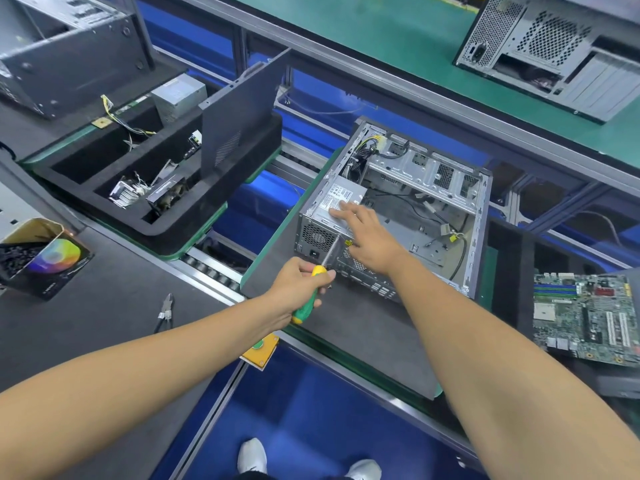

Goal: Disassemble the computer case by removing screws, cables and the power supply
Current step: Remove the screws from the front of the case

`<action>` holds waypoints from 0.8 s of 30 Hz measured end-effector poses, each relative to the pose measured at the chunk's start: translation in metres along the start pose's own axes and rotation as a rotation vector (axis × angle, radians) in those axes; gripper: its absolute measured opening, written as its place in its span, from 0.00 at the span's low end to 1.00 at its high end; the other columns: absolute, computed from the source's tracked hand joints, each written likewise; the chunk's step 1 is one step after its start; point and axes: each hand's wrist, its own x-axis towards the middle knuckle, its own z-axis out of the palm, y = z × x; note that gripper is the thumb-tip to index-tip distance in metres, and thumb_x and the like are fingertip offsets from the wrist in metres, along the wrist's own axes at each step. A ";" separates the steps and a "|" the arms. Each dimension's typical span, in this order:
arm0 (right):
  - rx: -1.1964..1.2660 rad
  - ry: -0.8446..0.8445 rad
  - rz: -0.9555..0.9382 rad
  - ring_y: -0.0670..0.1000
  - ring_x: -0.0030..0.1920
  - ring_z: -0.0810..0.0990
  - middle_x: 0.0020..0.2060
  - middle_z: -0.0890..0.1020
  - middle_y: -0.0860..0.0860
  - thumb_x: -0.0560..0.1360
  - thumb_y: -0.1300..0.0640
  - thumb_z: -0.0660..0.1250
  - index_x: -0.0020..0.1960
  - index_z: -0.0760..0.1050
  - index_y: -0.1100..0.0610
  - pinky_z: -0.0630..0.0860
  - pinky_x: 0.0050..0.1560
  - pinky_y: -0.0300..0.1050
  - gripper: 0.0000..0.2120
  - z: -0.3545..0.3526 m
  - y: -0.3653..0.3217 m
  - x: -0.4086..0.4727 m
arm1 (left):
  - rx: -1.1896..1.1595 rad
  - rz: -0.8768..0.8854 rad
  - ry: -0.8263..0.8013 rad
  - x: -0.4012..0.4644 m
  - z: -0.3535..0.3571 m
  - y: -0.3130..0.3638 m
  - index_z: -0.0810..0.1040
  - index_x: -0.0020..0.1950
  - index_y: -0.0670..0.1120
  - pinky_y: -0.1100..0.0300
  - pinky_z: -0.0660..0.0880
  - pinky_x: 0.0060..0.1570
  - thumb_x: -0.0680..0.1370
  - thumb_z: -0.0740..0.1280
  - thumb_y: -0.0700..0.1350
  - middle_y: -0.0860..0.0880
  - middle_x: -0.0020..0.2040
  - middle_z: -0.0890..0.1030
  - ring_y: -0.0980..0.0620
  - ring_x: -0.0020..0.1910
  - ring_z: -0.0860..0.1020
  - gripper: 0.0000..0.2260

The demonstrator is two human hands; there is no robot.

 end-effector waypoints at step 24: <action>-0.032 0.006 -0.008 0.54 0.78 0.53 0.80 0.57 0.50 0.72 0.68 0.66 0.80 0.58 0.47 0.57 0.77 0.56 0.41 -0.002 -0.003 -0.001 | -0.046 -0.081 -0.125 -0.006 -0.011 0.004 0.70 0.65 0.42 0.61 0.75 0.29 0.80 0.70 0.57 0.48 0.44 0.86 0.55 0.33 0.79 0.22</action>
